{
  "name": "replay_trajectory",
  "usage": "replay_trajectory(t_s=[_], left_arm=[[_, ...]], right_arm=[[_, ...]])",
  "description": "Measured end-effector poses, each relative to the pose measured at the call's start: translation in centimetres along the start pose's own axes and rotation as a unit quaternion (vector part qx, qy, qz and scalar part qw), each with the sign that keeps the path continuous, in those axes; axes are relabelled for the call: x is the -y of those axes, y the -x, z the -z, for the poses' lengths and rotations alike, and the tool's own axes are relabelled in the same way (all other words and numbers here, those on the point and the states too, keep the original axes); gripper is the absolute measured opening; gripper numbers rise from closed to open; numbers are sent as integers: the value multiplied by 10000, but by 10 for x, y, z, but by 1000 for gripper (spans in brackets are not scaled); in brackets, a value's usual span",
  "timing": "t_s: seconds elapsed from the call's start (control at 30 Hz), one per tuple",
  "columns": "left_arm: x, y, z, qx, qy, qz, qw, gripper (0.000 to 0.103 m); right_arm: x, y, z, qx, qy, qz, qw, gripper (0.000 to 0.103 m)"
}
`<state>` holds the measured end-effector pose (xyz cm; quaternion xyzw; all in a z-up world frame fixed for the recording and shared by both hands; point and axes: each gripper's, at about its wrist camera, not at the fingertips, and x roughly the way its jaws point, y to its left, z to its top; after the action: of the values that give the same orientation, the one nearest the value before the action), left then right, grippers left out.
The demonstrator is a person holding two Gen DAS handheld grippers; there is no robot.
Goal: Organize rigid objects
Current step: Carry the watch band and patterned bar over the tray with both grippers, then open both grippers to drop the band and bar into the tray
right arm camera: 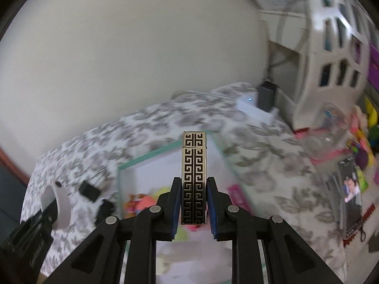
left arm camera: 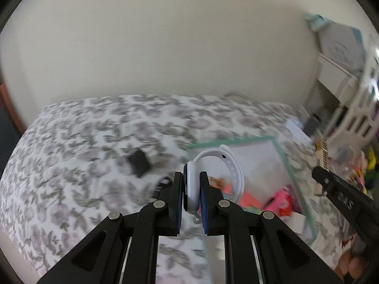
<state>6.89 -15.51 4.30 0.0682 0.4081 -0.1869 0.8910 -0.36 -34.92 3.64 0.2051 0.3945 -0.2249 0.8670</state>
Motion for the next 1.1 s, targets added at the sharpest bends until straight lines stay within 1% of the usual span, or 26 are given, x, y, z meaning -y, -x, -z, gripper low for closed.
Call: replay_trajectory(t_s=[0.1, 0.13, 0.2, 0.27, 0.43, 0.57, 0.63, 0.7, 0.83, 1.0, 1.07, 1.1], left_arm=[[29, -8, 8, -167, -194, 278, 9993, 14], [33, -11, 11, -222, -229, 329, 9989, 14], [48, -19, 18, -387, -330, 473, 9976, 14], [58, -26, 23, -524, -398, 536, 9964, 14], [65, -46, 34, -857, -431, 526, 9940, 14], [64, -62, 41, -1133, -346, 573, 9913, 14], [66, -67, 46, -1240, -411, 565, 9898, 14], [69, -71, 49, -1305, -485, 570, 9886, 14], [73, -76, 54, -1392, -623, 511, 9870, 14], [73, -78, 56, -1434, -648, 482, 9864, 14], [73, -79, 56, -1419, -661, 459, 9866, 15], [73, -79, 56, -1428, -666, 454, 9865, 17]], right_arm=[[18, -7, 1, -105, -24, 154, 9998, 22], [21, -10, 3, -153, 0, 199, 9997, 22], [27, -19, 7, -319, 37, 252, 9992, 22], [30, -29, 12, -530, 41, 222, 9983, 22], [35, -50, 26, -993, 9, 116, 9950, 22], [34, -63, 35, -1233, 56, 129, 9923, 22], [35, -67, 39, -1325, 44, 102, 9911, 22], [35, -71, 42, -1406, 8, 64, 9900, 22], [36, -79, 48, -1578, 9, 121, 9874, 22], [32, -80, 49, -1599, 115, 161, 9869, 23], [31, -80, 49, -1602, 151, 189, 9868, 23], [30, -80, 49, -1602, 156, 196, 9868, 23]])
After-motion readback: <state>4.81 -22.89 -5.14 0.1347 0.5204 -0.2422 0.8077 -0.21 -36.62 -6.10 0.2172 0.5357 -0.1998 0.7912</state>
